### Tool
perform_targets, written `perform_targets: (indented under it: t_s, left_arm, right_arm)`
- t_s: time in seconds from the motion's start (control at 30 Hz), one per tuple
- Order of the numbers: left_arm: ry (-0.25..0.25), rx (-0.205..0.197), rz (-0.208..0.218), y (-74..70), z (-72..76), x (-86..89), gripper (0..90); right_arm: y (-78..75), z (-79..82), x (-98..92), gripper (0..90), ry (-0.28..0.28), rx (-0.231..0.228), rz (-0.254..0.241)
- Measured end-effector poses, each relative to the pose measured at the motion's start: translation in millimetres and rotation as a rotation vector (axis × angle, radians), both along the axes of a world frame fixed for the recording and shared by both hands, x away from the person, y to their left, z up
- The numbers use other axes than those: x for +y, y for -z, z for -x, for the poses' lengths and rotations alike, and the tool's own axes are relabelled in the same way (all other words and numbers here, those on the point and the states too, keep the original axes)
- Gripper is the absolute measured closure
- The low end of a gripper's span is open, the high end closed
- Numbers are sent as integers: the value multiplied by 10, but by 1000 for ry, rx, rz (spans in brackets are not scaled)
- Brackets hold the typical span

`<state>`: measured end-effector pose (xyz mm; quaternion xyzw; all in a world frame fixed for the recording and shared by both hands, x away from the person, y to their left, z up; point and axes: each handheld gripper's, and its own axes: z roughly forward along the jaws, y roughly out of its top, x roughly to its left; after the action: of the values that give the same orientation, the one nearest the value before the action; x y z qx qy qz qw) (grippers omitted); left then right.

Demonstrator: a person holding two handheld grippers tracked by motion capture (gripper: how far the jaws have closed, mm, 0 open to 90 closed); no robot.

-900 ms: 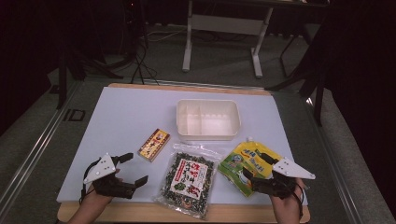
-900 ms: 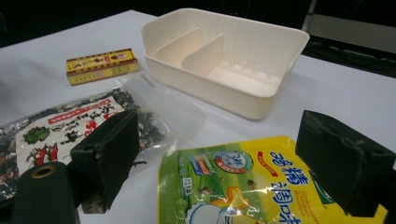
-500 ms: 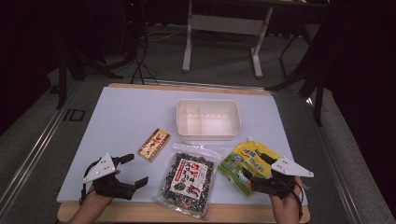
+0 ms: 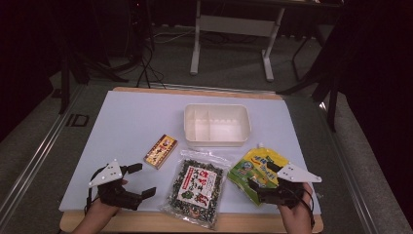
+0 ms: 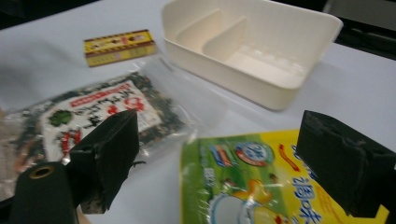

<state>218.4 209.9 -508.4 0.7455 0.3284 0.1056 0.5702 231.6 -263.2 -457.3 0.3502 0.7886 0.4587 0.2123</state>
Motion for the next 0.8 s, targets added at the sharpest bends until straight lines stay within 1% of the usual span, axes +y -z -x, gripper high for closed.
perform_targets:
  t_s: [0.07, 0.1, 0.17, 0.23, 0.27, 0.3, 0.33, 0.37, 0.4, 0.43, 0.47, 0.6, 0.67, 0.73, 0.8]
  left_arm:
    - [-10, 6, -9, -11, -2, 5, 17]
    - [-13, 0, -19, -19, 2, 8, 18]
    - [-9, -5, -25, -23, 9, 8, 18]
    - [4, -7, -31, -26, 14, 2, 18]
    - [4, -7, -31, -26, 14, 2, 17]
    - [4, -7, -31, -26, 14, 2, 17]
    - [16, -12, -43, -25, 22, -21, 17]
    - [15, -15, -54, -26, 26, -33, 18]
    - [19, -20, -59, -26, 30, -42, 18]
    - [32, -22, -57, -27, 35, -45, 18]
    - [28, -27, -61, -30, 39, -51, 18]
    - [31, -33, -56, -35, 44, -44, 30]
    - [29, -35, -52, -36, 44, -34, 30]
    - [31, -40, -46, -35, 47, -29, 41]
    - [31, -61, -55, -38, 56, -28, 53]
  right_arm:
    - [-45, -11, 24, 131, -25, 28, -30]
    - [-69, -18, 33, 130, -33, 40, -41]
    - [-119, -29, 59, 114, -47, 35, -42]
    - [-174, -36, 93, 102, -50, 16, -24]
    - [-174, -36, 93, 102, -50, 16, -24]
    - [-209, -46, 107, 102, -60, 13, -28]
    - [-209, -46, 107, 101, -60, 13, -28]
    - [-270, -73, 142, 99, -80, 3, -35]
    - [-291, -86, 160, 99, -79, -3, -30]
    - [-310, -104, 178, 99, -93, -2, -30]
    - [-325, -126, 196, 99, -103, -4, -33]
    - [-344, -242, 286, 99, -129, 6, -29]
    - [-328, -320, 329, 99, -143, 23, -32]
    - [-300, -393, 372, 101, -159, 22, -18]
    - [-264, -470, 414, 104, -161, 34, 2]
